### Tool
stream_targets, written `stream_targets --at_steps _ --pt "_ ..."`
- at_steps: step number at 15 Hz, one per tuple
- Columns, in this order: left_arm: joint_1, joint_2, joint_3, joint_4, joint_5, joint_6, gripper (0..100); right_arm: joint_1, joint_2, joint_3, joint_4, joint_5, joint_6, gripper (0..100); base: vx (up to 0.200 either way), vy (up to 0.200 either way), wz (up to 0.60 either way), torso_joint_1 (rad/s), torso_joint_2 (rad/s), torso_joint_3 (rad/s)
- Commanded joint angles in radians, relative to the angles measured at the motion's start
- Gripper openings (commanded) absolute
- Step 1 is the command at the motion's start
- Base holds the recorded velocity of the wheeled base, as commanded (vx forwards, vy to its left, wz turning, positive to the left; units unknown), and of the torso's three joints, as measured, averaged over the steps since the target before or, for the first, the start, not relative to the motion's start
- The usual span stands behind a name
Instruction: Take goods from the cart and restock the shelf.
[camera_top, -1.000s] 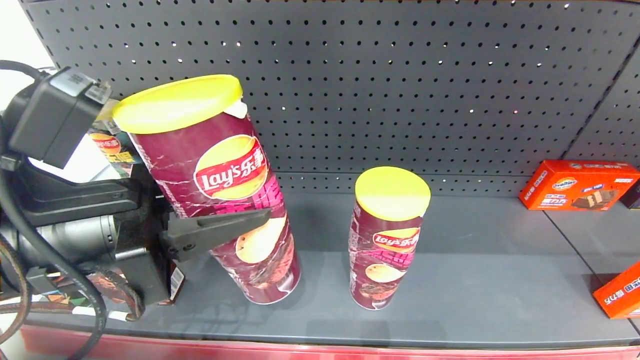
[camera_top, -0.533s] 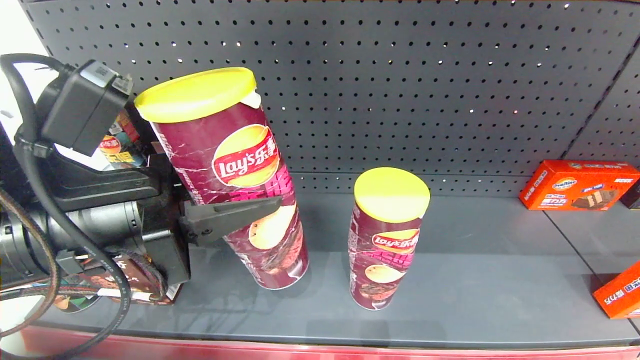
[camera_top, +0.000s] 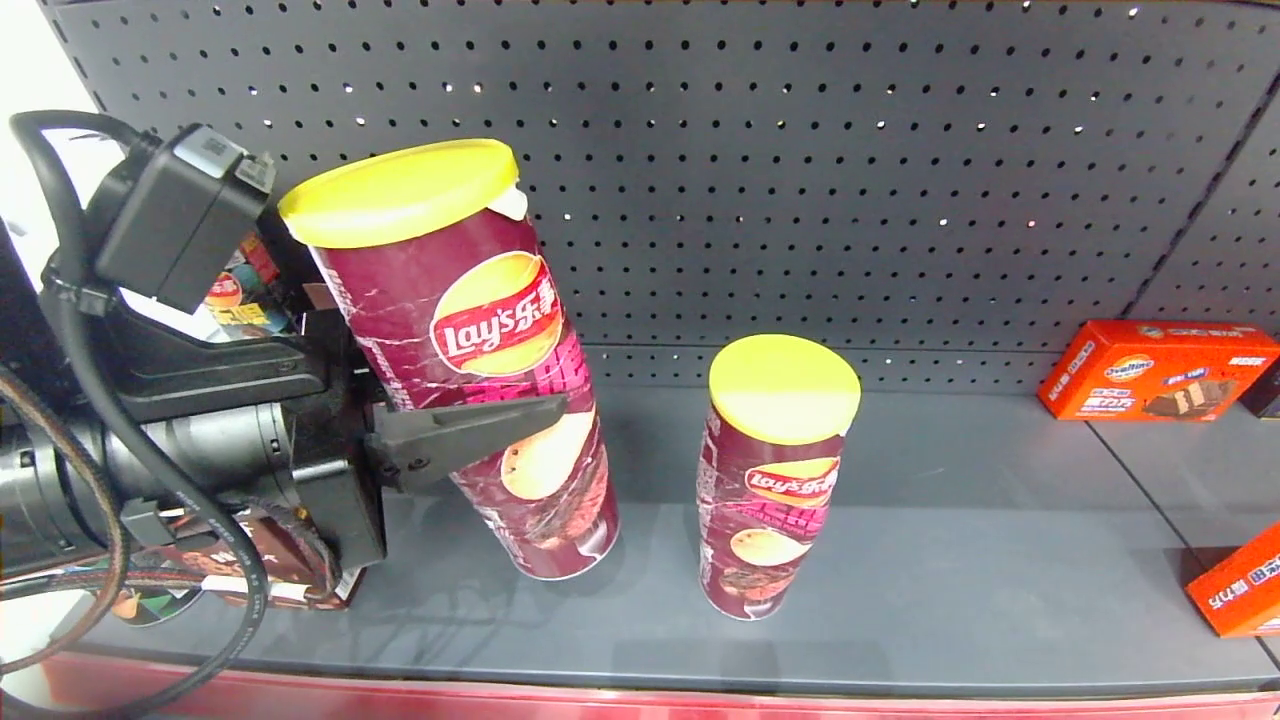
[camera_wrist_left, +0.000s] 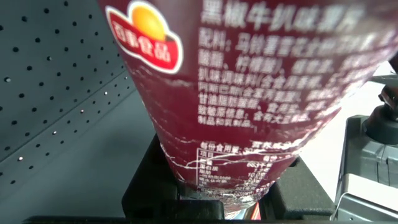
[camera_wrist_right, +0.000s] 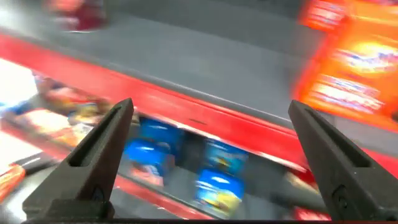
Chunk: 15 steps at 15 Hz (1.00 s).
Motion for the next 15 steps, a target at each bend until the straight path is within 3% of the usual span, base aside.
stream_targets --at_steps 1,6,8,10,15 --pt "0.000 -0.004 -0.001 0.000 0.000 0.000 0 0.000 0.002 -0.004 0.005 -0.161 0.003 100 0.000 0.000 0.00 0.000 0.00 0.000" --pt "0.002 -0.007 -0.004 0.000 0.000 -0.002 0 0.005 0.002 0.007 -0.029 -0.219 -0.012 100 0.000 0.000 0.00 0.000 0.00 0.000" --pt "0.002 -0.007 0.001 0.000 0.000 -0.002 0 0.060 0.002 0.013 -0.042 -0.049 -0.017 100 0.000 0.000 0.00 0.000 0.00 0.000" --pt "-0.001 -0.005 0.009 0.000 -0.002 0.000 0 0.082 0.002 0.015 -0.041 0.039 -0.007 100 0.000 0.000 0.00 0.000 0.00 0.000" --pt "-0.003 0.005 0.010 0.000 -0.008 0.000 0 0.141 0.002 0.015 0.021 0.093 0.052 100 0.000 0.000 0.00 0.000 0.00 0.000"
